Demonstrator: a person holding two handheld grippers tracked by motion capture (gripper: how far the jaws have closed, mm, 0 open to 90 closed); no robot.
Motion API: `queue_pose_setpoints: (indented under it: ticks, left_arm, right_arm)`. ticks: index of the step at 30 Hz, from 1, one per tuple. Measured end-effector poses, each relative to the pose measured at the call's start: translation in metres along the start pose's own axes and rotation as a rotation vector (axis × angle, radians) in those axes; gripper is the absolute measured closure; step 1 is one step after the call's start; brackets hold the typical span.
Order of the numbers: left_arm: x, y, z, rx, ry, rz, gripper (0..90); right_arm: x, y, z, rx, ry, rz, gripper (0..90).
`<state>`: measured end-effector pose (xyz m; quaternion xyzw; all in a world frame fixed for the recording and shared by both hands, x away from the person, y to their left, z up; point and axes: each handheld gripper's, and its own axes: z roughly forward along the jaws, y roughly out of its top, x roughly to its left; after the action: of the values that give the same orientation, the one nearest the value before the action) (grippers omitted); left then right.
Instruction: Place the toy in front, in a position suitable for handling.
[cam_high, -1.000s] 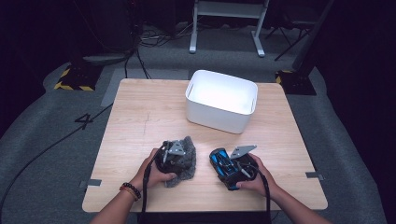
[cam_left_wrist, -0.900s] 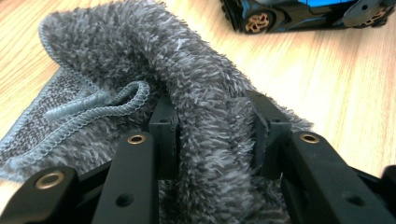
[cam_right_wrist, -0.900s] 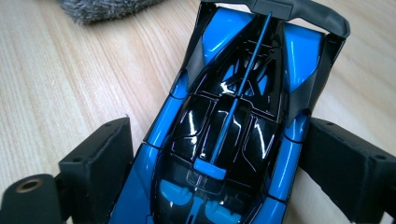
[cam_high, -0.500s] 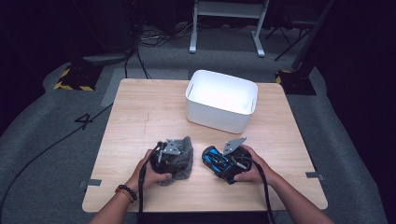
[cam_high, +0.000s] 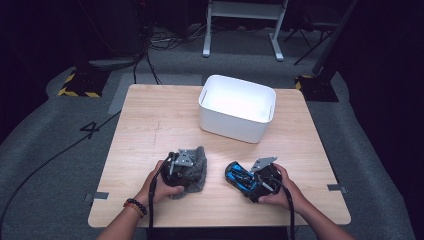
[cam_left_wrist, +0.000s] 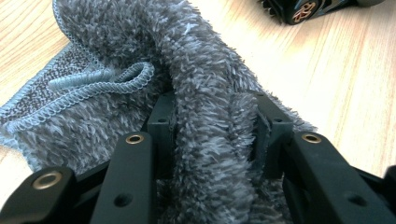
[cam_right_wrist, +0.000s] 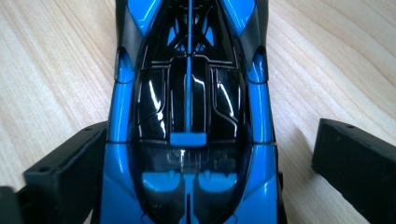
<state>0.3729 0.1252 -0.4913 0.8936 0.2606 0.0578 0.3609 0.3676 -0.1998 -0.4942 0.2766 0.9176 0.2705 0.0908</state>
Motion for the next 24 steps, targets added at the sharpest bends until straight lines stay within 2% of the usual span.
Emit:
queue_pose_setpoints:
  ticks: [1,4,6,10,14,16,18,20,23,24]
  left_arm:
    - [0.0,0.0,0.001,-0.004,-0.004,-0.004,58.9]
    - [0.002,0.002,0.002,-0.011,-0.013,-0.011,58.6]
    - [0.003,0.005,0.004,-0.02,-0.015,-0.008,60.1]
    - [0.005,0.012,0.007,-0.038,-0.026,-0.006,62.0]
    - [0.008,0.017,0.013,-0.066,-0.073,-0.037,64.4]
    - [0.009,0.022,0.018,-0.076,-0.096,-0.035,65.7]
    - [0.01,0.028,0.022,-0.089,-0.105,-0.034,66.8]
    - [0.012,0.033,0.026,-0.106,-0.14,-0.033,69.0]
    - [0.008,0.038,0.029,-0.084,-0.158,0.028,69.9]
    - [0.007,0.037,0.029,-0.083,-0.182,0.036,69.7]
  right_arm:
    - [0.0,-0.001,-0.001,-0.005,0.004,-0.006,4.0]
    - [0.001,-0.001,-0.005,-0.051,0.063,-0.093,23.5]
    - [0.001,0.002,-0.004,-0.049,0.065,-0.104,23.6]
    - [-0.006,0.008,0.0,-0.052,0.113,-0.177,23.9]
    - [-0.008,0.015,0.006,-0.082,0.153,-0.243,24.2]
    - [-0.009,0.018,0.008,-0.081,0.168,-0.28,24.2]
    - [-0.009,0.018,0.008,-0.088,0.178,-0.289,24.3]
    - [-0.009,0.018,0.009,-0.094,0.186,-0.304,24.3]
    - [-0.008,0.017,0.008,-0.095,0.199,-0.322,24.3]
    - [-0.008,0.016,0.007,-0.095,0.199,-0.317,24.3]
